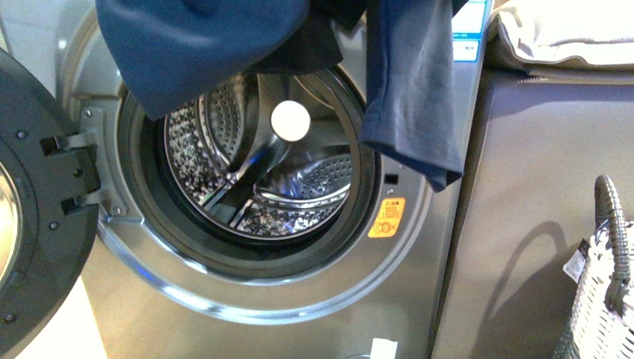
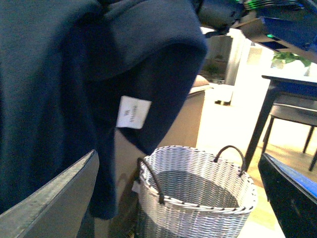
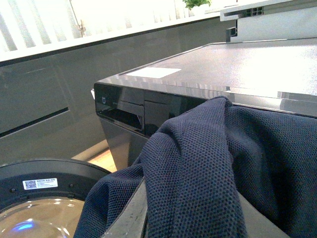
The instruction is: Put clothes into washing machine
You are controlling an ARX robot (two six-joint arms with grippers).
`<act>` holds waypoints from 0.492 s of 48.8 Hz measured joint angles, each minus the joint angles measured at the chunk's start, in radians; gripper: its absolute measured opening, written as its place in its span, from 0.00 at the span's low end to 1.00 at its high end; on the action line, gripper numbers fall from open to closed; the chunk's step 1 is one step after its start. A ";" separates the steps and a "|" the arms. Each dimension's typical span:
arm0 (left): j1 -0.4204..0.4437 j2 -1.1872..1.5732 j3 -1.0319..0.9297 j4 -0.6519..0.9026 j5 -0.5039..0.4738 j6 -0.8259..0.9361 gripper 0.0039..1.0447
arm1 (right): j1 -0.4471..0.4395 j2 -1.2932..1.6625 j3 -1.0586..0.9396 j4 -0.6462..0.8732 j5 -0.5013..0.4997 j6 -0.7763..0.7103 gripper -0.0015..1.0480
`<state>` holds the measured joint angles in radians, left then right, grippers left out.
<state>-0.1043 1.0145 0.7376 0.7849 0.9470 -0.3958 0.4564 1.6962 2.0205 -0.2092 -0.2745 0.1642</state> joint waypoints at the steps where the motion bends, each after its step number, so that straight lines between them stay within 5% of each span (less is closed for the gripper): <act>1: -0.014 0.011 0.006 0.009 0.000 0.004 0.94 | 0.000 0.000 0.000 0.000 0.000 0.000 0.21; 10: -0.104 0.121 0.105 0.018 -0.045 0.034 0.94 | 0.000 0.000 0.000 0.000 0.000 0.000 0.21; 24: -0.171 0.305 0.321 -0.069 -0.387 0.216 0.94 | 0.000 0.000 0.000 0.000 0.002 0.000 0.21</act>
<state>-0.2752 1.3197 1.0588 0.7162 0.5598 -0.1795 0.4564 1.6962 2.0205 -0.2092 -0.2726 0.1642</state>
